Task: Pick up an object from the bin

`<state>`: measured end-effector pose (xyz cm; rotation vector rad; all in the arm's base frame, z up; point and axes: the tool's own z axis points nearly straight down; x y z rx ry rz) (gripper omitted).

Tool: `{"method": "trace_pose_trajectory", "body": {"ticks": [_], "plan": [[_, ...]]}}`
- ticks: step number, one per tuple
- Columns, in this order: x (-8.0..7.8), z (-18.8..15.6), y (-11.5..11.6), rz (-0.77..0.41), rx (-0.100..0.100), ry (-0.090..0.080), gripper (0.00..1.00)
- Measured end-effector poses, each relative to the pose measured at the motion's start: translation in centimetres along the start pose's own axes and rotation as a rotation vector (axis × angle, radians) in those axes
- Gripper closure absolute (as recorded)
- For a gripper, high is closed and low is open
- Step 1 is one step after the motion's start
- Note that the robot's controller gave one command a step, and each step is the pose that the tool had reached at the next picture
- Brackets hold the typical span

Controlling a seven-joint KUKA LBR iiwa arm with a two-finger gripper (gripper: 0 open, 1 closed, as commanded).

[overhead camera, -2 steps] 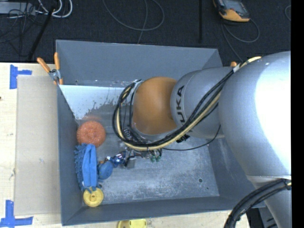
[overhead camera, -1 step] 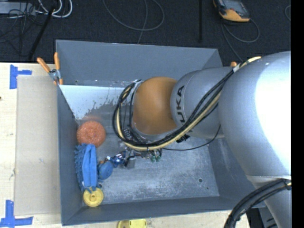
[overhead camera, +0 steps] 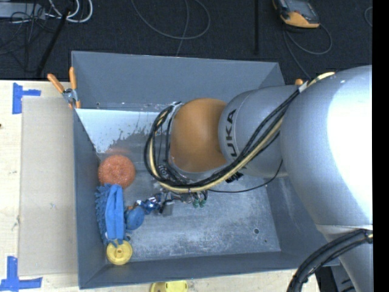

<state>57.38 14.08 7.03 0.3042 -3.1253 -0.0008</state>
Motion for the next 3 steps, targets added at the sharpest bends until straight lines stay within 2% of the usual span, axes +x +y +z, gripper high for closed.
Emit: {"method": "trace_pose_trajectory", "body": {"ticks": [1,2,3], "plan": [[0.2,-0.7,0.0,0.0,0.0,0.006,1.0],[0.3,-2.7,0.0,0.001,0.001,0.008,1.0],[0.0,-4.5,0.0,0.001,0.0,-0.001,1.0]]}}
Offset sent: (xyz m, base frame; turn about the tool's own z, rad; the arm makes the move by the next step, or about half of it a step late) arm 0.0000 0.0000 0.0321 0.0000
